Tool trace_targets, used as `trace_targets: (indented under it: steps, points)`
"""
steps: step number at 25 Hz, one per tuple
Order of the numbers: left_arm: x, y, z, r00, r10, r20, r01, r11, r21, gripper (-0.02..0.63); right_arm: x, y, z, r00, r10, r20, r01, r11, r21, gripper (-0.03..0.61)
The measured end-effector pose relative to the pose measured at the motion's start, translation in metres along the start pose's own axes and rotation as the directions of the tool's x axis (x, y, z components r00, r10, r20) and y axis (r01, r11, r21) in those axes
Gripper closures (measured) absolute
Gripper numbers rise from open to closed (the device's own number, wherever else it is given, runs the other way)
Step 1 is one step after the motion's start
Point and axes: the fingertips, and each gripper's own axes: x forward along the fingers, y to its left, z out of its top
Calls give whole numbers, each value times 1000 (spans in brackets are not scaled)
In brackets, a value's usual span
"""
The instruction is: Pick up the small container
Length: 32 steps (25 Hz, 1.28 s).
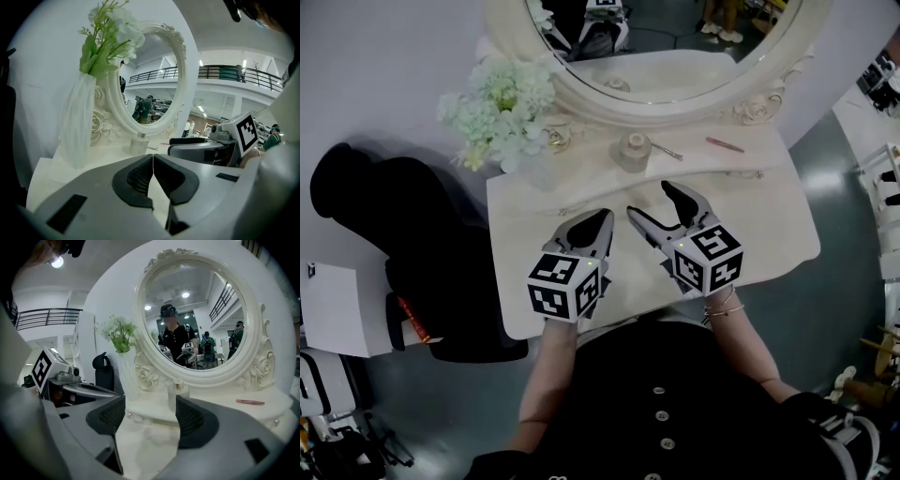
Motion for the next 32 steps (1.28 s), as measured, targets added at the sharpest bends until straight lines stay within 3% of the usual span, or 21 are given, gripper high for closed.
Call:
trace_targets:
  steps: [13, 19, 25, 32]
  points:
    - [25, 26, 31, 996, -63, 59, 62, 998, 17, 600, 42, -36, 11, 996, -80, -31, 79, 996, -33, 248]
    - [35, 37, 32, 996, -55, 72, 53, 998, 29, 598, 61, -50, 12, 992, -115, -43, 113, 993, -37, 242]
    - [45, 43, 27, 998, 3, 69, -11, 993, 114, 599, 78, -66, 1, 987, -138, -85, 136, 990, -38, 216]
    - [55, 51, 18, 998, 23, 61, -27, 996, 82, 600, 103, -78, -12, 983, -119, -141, 111, 992, -61, 176]
